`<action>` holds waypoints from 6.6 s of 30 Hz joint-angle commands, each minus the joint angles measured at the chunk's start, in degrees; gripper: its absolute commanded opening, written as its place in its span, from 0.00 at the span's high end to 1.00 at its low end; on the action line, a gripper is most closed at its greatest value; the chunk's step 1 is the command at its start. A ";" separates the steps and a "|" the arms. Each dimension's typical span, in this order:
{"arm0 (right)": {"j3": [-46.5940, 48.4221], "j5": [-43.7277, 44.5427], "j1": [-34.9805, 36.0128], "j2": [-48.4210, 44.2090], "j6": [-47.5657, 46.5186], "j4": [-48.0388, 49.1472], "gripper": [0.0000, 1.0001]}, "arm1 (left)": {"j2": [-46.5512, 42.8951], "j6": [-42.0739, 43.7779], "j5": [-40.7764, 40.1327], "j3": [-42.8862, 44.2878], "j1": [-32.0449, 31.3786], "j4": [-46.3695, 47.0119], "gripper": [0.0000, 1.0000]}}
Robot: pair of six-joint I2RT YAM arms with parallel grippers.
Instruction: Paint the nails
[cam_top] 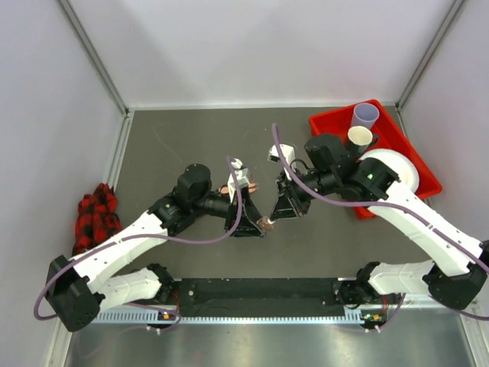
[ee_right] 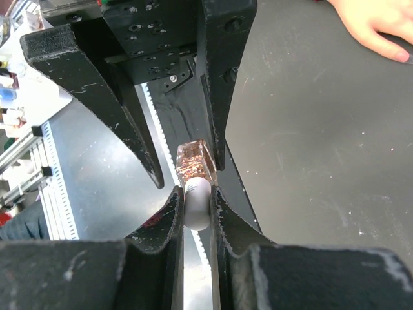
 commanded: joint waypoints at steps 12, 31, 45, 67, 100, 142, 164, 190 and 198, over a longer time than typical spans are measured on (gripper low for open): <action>4.19 2.16 1.78 0.84 2.83 3.18 1.00 | -1.05 3.32 -2.68 2.18 -0.59 -0.03 0.88; 5.95 32.49 4.33 2.33 39.49 5.99 0.45 | -12.30 9.48 -40.22 -0.89 -2.43 -1.61 1.00; 9.56 32.49 6.70 8.92 37.65 7.57 0.61 | -12.48 9.39 -40.31 -0.45 -2.96 -2.75 1.00; 5.17 23.54 6.70 7.96 28.79 12.31 1.00 | -12.83 7.64 -37.07 1.57 -3.49 -4.96 1.00; -0.03 24.03 6.79 -3.47 19.93 13.73 0.16 | -18.89 10.61 -40.63 5.97 -3.40 -13.66 1.00; 14.84 46.47 18.13 13.07 27.11 9.41 1.00 | -20.03 5.53 -43.14 -0.01 -3.40 -5.66 1.00; -7.23 -11.90 13.82 -6.11 4.60 36.58 1.00 | -15.12 -22.00 7.59 -0.45 -3.40 27.76 1.00; 23.70 51.56 19.27 14.11 28.24 1.42 0.51 | -16.17 13.79 -46.29 5.70 -3.40 -11.98 1.00; 26.25 51.56 19.27 17.54 27.10 1.07 0.74 | -16.87 12.64 -46.02 5.26 -3.40 -12.16 1.00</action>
